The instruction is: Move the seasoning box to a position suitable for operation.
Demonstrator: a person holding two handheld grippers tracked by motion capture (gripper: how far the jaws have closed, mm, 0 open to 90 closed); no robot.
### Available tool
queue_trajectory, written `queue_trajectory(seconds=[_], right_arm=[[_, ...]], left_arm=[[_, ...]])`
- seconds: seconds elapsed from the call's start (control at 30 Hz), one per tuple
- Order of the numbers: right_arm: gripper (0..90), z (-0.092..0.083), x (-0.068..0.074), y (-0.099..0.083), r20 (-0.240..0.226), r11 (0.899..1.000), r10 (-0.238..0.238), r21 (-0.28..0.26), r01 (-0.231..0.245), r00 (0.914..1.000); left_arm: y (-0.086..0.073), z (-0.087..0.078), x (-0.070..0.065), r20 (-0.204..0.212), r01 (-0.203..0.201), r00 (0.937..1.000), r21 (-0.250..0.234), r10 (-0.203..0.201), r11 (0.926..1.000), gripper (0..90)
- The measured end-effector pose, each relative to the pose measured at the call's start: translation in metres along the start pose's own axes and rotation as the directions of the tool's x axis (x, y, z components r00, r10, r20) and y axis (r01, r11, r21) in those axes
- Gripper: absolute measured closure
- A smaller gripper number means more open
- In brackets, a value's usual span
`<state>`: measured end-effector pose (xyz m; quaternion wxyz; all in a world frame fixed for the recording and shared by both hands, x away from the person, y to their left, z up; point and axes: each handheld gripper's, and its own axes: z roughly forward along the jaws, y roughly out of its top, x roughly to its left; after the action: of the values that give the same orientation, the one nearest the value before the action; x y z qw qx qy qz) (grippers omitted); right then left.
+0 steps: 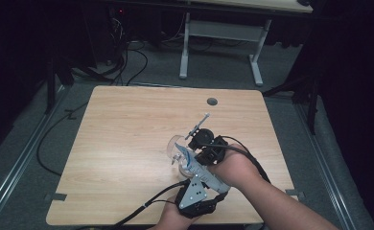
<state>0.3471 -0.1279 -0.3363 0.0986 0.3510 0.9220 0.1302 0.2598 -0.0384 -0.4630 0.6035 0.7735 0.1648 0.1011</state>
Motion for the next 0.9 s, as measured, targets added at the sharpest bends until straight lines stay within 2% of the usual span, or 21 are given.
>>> queue_trajectory(seconds=[0.9], right_arm=[[89.7,0.0014,-0.0009,-0.0045,-0.003,1.0,0.008,0.004,-0.008,1.0]], left_arm=[[-0.0088,-0.0002,-0.0002,0.009,-0.019,0.9998,0.011,0.019,0.9998,58.5]])
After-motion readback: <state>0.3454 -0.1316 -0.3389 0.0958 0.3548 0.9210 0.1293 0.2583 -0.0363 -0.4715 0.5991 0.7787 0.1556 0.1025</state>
